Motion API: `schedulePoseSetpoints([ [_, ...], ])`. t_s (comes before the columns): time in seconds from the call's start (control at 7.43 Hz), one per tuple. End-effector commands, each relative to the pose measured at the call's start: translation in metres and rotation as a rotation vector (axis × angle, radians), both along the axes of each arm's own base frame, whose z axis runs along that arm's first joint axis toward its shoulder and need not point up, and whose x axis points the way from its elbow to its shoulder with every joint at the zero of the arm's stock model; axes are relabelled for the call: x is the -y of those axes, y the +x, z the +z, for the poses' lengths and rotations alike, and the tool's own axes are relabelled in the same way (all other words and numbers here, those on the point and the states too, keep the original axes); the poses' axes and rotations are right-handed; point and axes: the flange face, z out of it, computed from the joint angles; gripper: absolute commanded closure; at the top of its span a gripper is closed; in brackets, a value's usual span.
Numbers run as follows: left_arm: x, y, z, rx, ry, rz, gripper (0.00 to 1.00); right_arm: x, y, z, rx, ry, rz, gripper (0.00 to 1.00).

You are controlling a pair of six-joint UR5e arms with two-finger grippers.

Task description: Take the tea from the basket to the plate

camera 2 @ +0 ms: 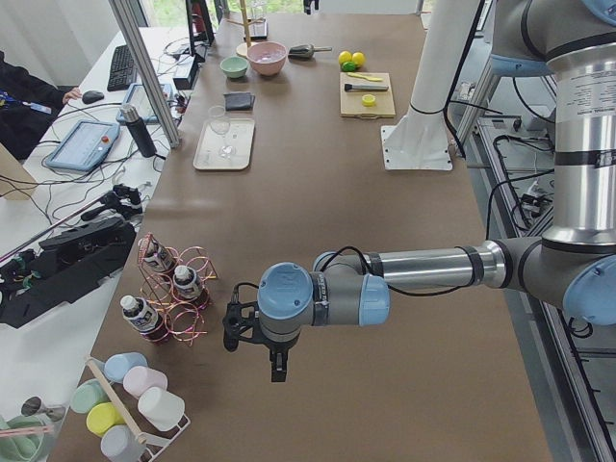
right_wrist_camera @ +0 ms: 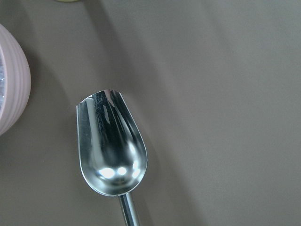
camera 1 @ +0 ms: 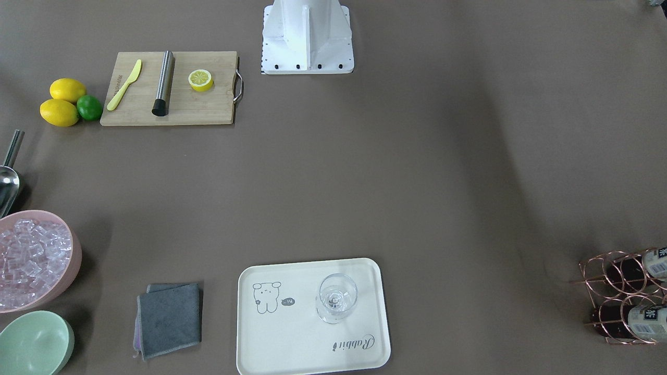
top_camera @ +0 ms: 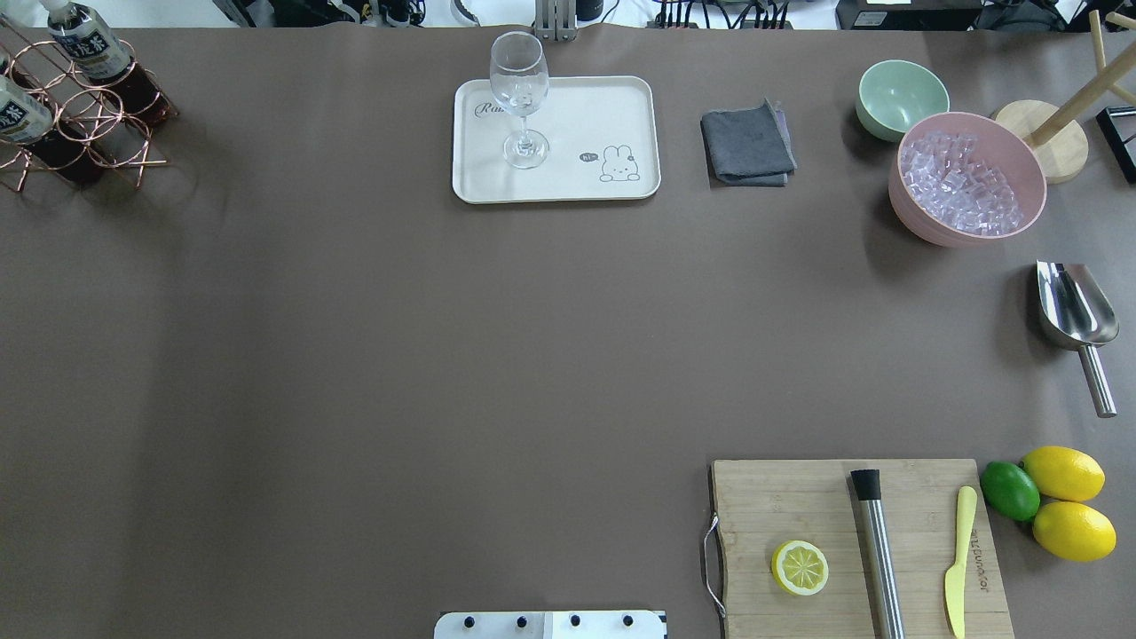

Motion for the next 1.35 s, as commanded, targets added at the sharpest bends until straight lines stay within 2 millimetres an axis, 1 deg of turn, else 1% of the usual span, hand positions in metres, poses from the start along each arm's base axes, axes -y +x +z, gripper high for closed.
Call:
schedulePoseSetpoints([
  [0.0, 0.0034, -0.0004, -0.0057, 0.002, 0.009, -0.002, 0.03, 0.0002, -0.001, -0.0021, 0.021, -0.001, 0.002, 0.0],
  [0.27, 0.0053, 0.0001, -0.0086, 0.001, 0.01, -0.003, 0.03, 0.0009, -0.0009, -0.0021, 0.019, 0.002, 0.001, 0.0],
  [0.4, 0.0008, 0.0012, -0.0049, -0.007, 0.002, -0.003, 0.03, 0.0, -0.0007, 0.0003, 0.016, -0.001, 0.0, 0.0],
  [0.81, -0.0011, 0.0015, -0.0019, -0.008, -0.006, -0.004, 0.03, -0.0012, -0.0004, 0.0045, 0.01, -0.009, 0.0, 0.0],
  [1.08, 0.0053, 0.0033, -0.0082, -0.006, 0.007, 0.002, 0.03, -0.0011, -0.0005, 0.0035, 0.013, -0.008, 0.001, 0.0],
  [1.21, 0.0036, 0.0057, -0.0062, -0.007, 0.003, 0.007, 0.03, -0.0018, -0.0005, 0.0042, 0.013, -0.009, 0.0, 0.0],
])
